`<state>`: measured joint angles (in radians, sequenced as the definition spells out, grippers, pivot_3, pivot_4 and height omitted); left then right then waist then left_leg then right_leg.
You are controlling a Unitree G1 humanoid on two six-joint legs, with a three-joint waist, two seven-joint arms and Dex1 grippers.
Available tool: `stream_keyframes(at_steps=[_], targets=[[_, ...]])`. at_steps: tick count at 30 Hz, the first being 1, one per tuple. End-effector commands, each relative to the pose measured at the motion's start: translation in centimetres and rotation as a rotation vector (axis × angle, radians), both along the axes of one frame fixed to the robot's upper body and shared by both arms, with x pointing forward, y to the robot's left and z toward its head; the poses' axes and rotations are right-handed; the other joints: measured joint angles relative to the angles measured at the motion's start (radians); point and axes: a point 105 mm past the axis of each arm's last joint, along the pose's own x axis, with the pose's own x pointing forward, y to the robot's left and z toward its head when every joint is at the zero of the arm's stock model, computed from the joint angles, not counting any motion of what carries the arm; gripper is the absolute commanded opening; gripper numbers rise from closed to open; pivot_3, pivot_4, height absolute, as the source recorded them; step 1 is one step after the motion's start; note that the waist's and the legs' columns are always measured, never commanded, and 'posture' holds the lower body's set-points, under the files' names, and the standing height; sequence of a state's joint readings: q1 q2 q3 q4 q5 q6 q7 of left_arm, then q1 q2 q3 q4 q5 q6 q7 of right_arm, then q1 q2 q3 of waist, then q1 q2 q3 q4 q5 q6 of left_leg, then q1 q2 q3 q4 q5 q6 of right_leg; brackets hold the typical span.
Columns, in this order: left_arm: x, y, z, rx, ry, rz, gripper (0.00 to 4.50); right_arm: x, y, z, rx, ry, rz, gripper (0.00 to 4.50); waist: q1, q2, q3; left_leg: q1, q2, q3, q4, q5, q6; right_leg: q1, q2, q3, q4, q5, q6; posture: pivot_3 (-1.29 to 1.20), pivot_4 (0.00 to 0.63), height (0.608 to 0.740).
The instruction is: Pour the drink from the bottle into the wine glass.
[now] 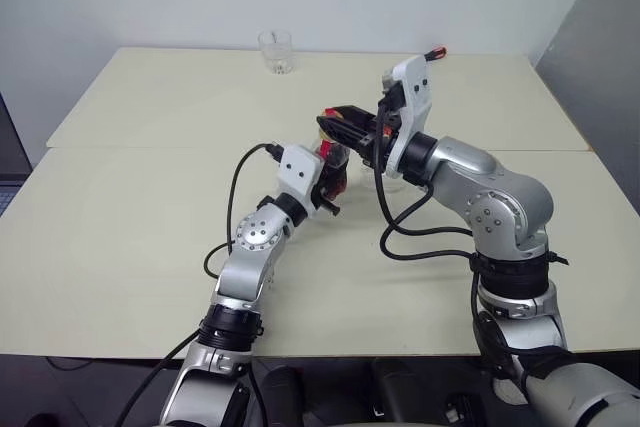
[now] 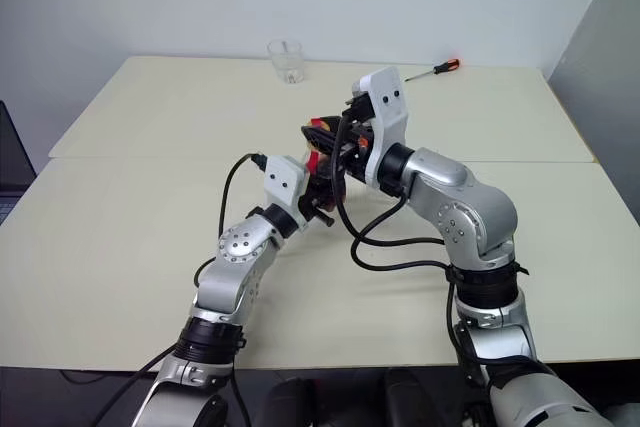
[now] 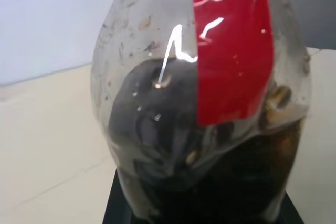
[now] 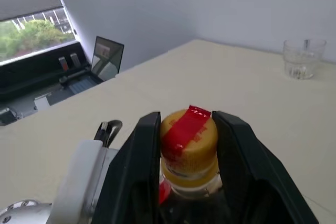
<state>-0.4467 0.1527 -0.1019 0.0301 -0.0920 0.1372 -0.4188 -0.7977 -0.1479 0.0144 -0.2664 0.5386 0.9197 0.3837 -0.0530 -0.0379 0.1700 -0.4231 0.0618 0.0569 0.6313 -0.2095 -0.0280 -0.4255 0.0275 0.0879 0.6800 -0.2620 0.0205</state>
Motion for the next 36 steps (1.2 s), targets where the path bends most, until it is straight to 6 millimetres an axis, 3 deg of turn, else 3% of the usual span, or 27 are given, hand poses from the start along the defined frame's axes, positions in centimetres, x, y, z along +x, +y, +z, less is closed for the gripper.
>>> stream_keyframes(at_steps=[1, 12, 13, 15, 18, 22, 25, 30, 36], targets=[[-0.4, -0.4, 1.4, -0.01, -0.059, -0.016, 0.77, -0.4, -1.4, 3.2, 0.147, -0.077, -0.02, 1.2, 0.0, 0.0, 0.0, 0.0, 0.0, 0.0, 0.0, 0.0, 0.0, 0.0, 0.0, 0.0, 0.0, 0.0, 0.0, 0.0, 0.15, 0.74], [-0.5, -0.4, 1.3, -0.01, -0.058, -0.017, 0.77, 1.1, -3.3, 2.5, 0.141, -0.023, -0.119, 1.19, -0.001, 0.0, 0.0, 0.0, 0.0, 0.0, 0.0, 0.0, 0.0, 0.0, 0.0, 0.0, 0.0, 0.0, 0.0, 0.0, 0.15, 0.74], [-0.5, -0.4, 1.3, -0.01, -0.058, -0.014, 0.77, 1.9, -4.6, 2.1, 0.139, -0.011, -0.187, 1.19, -0.001, 0.0, 0.0, 0.0, 0.0, 0.0, 0.0, 0.0, 0.0, 0.0, 0.0, 0.0, 0.0, 0.0, 0.0, 0.0, 0.15, 0.74], [-0.4, -0.1, 1.3, -0.016, -0.055, 0.0, 0.77, 4.1, -9.3, 0.7, 0.121, 0.029, -0.425, 1.19, 0.0, 0.0, 0.0, 0.0, 0.0, 0.0, 0.0, 0.0, 0.0, 0.0, 0.0, 0.0, 0.0, 0.0, 0.0, 0.0, 0.15, 0.74], [-0.2, 0.6, 1.3, -0.031, -0.048, 0.028, 0.77, 5.4, -14.9, -1.7, 0.088, 0.074, -0.682, 1.19, 0.014, -0.001, 0.0, 0.0, 0.0, 0.0, 0.0, 0.0, 0.0, 0.001, -0.003, 0.0, 0.0, 0.0, 0.0, 0.0, 0.15, 0.74], [0.8, 2.7, 1.7, -0.071, -0.035, 0.115, 0.77, 4.9, -23.1, -6.0, 0.01, 0.122, -1.034, 1.19, 0.02, -0.001, 0.0, 0.0, -0.001, 0.002, 0.0, 0.0, 0.0, 0.0, -0.004, 0.001, -0.001, 0.0, 0.0, 0.0, 0.15, 0.74], [1.5, 4.8, 1.9, -0.103, -0.028, 0.196, 0.77, 3.9, -26.5, -7.9, -0.022, 0.145, -1.187, 1.19, 0.017, 0.0, 0.0, 0.0, -0.002, 0.002, -0.001, 0.0, 0.0, 0.0, -0.004, 0.002, -0.001, 0.0, 0.001, 0.0, 0.15, 0.74], [2.7, 8.6, 1.8, -0.127, -0.02, 0.325, 0.77, 3.0, -28.3, -12.3, -0.071, 0.281, -1.291, 1.19, 0.0, 0.0, 0.0, 0.003, 0.0, 0.002, -0.001, 0.0, 0.0, 0.001, 0.001, 0.003, 0.001, -0.003, 0.005, 0.0, 0.15, 0.74], [3.8, 13.3, 1.3, -0.153, -0.018, 0.474, 0.77, 3.4, -26.4, -14.2, -0.101, 0.331, -1.201, 1.19, -0.007, 0.0, 0.0, 0.006, 0.001, 0.003, -0.002, 0.0, 0.0, 0.002, 0.002, 0.004, 0.001, -0.003, 0.005, 0.0, 0.15, 0.74]])
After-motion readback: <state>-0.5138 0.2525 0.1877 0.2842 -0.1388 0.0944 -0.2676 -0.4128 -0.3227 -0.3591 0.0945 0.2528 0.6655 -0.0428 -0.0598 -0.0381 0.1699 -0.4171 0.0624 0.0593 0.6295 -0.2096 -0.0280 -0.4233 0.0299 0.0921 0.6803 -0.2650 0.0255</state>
